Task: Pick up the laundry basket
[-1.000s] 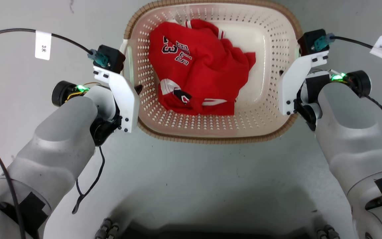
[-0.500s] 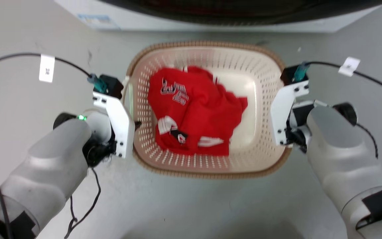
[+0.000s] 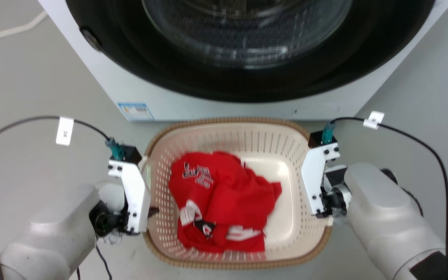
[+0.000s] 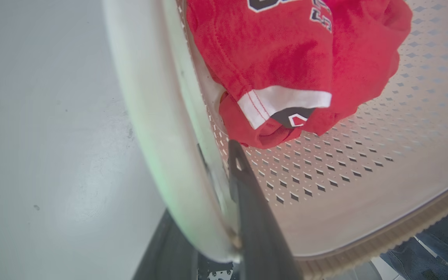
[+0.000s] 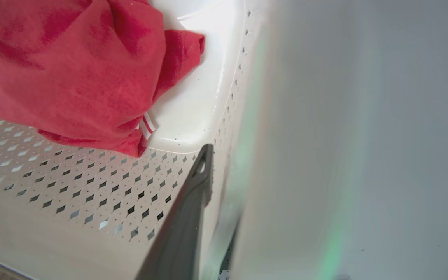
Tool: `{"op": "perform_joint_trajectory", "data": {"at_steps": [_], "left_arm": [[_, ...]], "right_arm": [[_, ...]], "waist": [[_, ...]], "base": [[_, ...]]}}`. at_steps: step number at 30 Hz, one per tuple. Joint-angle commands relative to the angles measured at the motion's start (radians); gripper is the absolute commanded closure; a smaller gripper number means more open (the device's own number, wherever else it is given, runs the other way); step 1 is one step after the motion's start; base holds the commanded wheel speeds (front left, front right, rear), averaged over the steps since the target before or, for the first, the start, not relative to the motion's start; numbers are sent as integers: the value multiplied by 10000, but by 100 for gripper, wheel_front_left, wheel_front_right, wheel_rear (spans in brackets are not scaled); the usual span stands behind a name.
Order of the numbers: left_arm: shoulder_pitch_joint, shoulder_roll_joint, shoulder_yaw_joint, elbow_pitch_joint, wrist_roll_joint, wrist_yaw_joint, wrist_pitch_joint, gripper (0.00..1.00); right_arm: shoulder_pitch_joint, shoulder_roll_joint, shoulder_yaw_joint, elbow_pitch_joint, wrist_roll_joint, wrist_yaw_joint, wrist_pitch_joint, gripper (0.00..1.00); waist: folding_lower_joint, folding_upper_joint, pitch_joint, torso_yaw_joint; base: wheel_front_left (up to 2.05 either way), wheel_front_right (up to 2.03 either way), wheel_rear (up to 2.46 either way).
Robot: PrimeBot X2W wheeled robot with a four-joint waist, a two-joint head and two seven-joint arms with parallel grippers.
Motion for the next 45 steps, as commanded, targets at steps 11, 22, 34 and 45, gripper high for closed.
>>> {"op": "perform_joint_trajectory", "data": {"at_steps": [11,22,34,45], "left_arm": [[914,327,-51,277,-614,24,1334,100],[1562,83,-57,356,-989,22,1867,100],[1817,-3,-73,363,-1204,19,2366,100],[1798,41,-73,274,-1217,19,2458,100]], "right_arm": [[934,-188,700,159,1059,120,1395,100],[1472,-186,1312,191,1499,122,2191,100],[1459,-161,1555,240,1859,69,2218,100],[1438,-165,1637,451,2083,69,2129,100]], "waist": [[2,0,-2414,-144],[2,0,-3340,-209],[2,0,-3519,-225],[2,0,-3537,-193]], "base": [[0,0,0],[0,0,0],[0,0,0],[0,0,0]]}}
